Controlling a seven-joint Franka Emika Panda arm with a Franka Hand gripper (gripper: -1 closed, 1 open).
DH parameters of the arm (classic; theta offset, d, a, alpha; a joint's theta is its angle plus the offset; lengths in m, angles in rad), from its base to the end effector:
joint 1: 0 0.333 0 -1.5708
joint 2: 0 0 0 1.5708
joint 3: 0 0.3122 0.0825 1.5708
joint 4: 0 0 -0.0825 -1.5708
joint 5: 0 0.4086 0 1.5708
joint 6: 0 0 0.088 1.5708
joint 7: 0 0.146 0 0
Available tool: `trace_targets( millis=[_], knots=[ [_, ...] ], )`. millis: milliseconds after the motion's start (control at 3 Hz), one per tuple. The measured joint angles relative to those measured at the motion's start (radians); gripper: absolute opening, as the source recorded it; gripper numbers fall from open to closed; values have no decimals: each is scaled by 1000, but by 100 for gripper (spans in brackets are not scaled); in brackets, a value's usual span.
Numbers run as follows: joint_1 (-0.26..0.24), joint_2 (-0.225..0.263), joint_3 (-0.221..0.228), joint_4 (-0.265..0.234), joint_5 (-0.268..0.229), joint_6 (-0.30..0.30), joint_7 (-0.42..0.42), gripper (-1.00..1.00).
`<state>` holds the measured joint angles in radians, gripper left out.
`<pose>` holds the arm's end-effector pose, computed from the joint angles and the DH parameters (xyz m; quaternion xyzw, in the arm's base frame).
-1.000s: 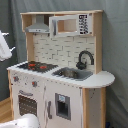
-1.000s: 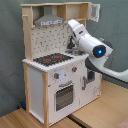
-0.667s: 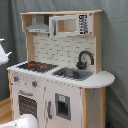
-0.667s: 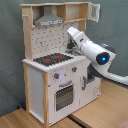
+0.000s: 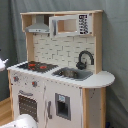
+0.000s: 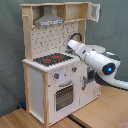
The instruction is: Play with the kitchen
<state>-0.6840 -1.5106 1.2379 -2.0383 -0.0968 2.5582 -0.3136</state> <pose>0.2959 0.5308 0.5474 0.4879 0.4262 0.4585 0.6083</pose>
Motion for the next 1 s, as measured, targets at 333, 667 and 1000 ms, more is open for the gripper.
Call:
trace_targets(
  millis=[333,667,1000],
  knots=[
    [62,0,18,-47,-16,18,-74,100],
    [122,1,34,-87,-23,30,-162,100],
    [176,3,62,-119,-23,32,-240,100]
  ],
)
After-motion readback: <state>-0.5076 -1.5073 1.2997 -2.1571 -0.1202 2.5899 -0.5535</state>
